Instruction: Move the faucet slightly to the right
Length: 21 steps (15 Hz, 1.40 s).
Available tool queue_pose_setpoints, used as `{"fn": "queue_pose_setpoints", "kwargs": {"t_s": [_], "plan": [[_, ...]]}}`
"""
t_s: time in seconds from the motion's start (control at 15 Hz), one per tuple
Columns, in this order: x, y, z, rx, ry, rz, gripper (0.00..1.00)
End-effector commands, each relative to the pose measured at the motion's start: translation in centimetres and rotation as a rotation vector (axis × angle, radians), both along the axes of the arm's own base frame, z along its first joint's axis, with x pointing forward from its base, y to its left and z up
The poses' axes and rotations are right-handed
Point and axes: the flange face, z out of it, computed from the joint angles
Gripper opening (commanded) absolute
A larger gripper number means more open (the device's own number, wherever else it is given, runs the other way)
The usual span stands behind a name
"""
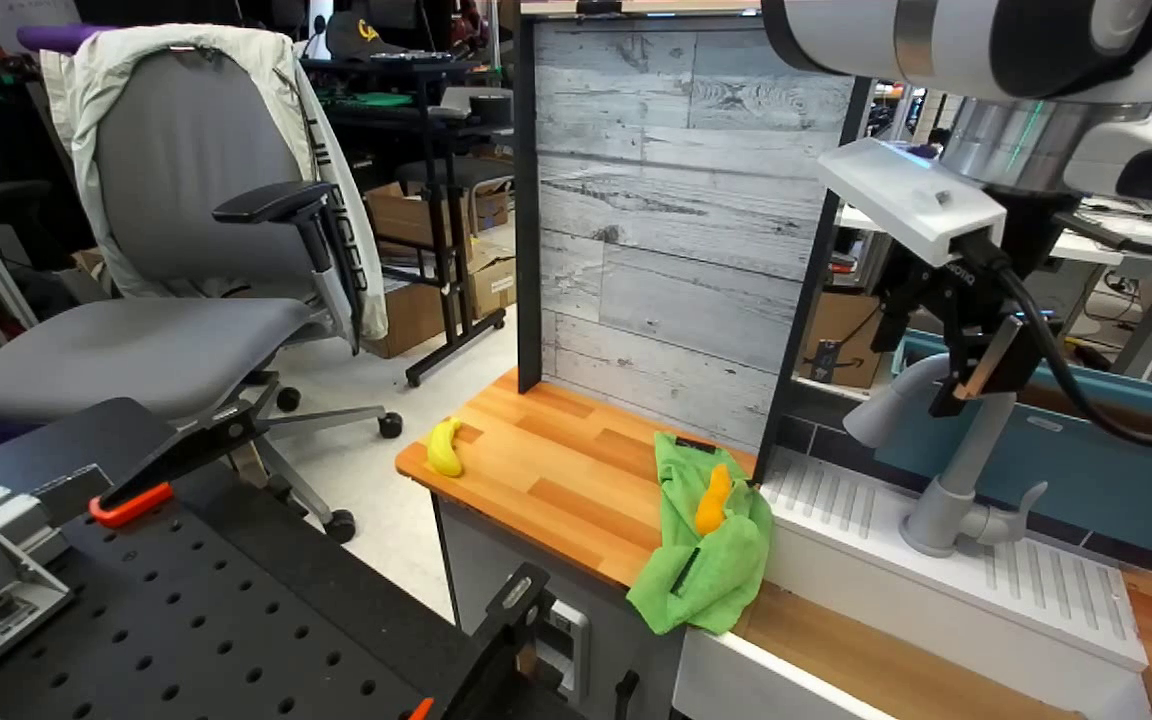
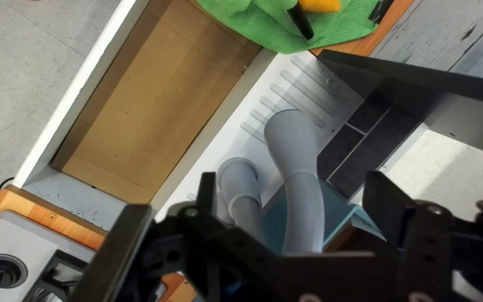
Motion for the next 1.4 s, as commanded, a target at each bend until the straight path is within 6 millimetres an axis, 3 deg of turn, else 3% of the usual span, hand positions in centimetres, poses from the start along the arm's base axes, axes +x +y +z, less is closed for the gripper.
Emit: {"fn": "queue_pose_setpoints", "kwargs": {"t_s": [0.0, 0.33, 0.53, 0.6, 1.33], "plan": [[1.2, -0.6, -1.0, -0.042, -0.001, -0.037, 0.58], [1.7, -0.5, -1.8, -0.053, 0.006, -0.04, 0.18], [1.6, 0.2, -1.9, -0.058, 0.014, -0.005, 0.02], [1.4, 0.2, -2.0, -0.068, 0.022, 0.02, 0.06], [0.4, -2.2, -3.2, -0.11, 0.041, 0.235, 0.06]]}}
